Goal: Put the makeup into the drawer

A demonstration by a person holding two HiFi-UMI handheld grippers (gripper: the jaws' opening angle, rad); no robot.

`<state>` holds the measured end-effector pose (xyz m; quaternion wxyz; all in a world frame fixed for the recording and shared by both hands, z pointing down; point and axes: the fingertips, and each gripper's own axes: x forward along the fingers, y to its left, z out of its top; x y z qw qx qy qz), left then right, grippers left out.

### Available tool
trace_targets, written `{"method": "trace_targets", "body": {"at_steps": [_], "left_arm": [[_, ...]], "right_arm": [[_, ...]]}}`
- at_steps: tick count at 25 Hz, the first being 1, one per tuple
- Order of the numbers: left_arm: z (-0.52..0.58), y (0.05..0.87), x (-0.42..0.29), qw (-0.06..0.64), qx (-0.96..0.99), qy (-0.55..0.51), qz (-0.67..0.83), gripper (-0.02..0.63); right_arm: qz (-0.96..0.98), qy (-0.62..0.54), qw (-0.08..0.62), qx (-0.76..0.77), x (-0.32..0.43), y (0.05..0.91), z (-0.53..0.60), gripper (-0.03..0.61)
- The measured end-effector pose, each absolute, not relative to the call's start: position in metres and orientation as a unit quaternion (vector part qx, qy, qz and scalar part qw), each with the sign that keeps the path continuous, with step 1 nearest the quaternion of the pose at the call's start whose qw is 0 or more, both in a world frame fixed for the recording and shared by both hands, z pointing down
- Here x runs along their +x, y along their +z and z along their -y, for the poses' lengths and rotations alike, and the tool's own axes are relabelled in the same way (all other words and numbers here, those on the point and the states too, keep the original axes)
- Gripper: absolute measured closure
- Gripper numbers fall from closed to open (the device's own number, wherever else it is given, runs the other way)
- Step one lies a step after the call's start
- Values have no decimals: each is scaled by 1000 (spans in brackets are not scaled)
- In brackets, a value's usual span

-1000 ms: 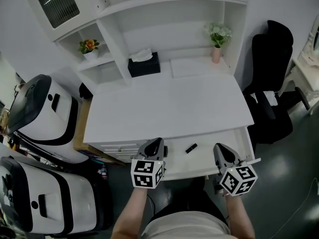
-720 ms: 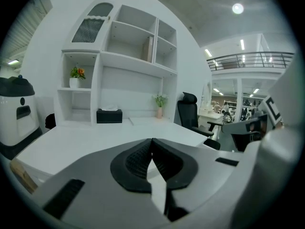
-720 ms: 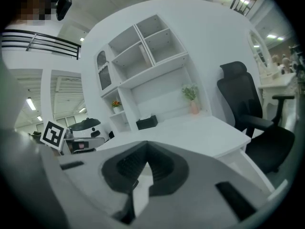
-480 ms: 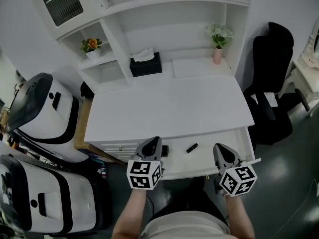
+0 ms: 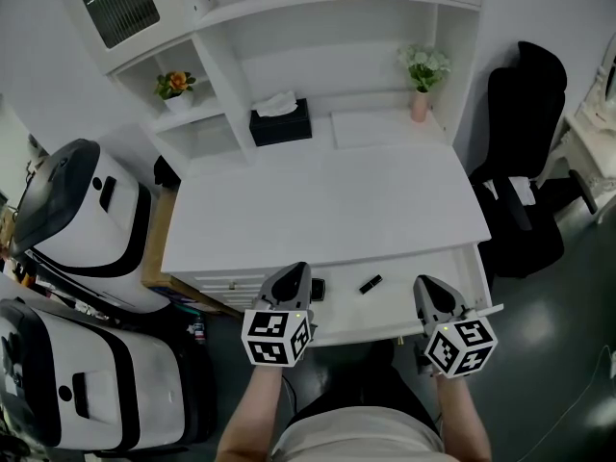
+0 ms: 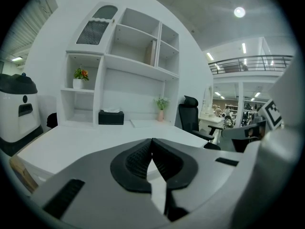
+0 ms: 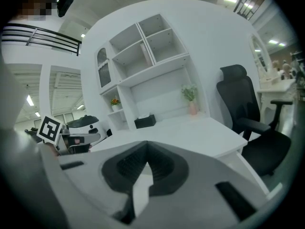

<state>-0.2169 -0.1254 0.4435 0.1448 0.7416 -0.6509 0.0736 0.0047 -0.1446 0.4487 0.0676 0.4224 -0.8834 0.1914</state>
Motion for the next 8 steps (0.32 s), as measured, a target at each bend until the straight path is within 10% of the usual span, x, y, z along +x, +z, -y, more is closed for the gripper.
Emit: {"method": "trace_targets", "body": {"at_steps": [8], "left_arm": [[127,442,-215,145,742,70,651,611]], "right_arm": [[883,190,69,424,8,448,148,577]]}}
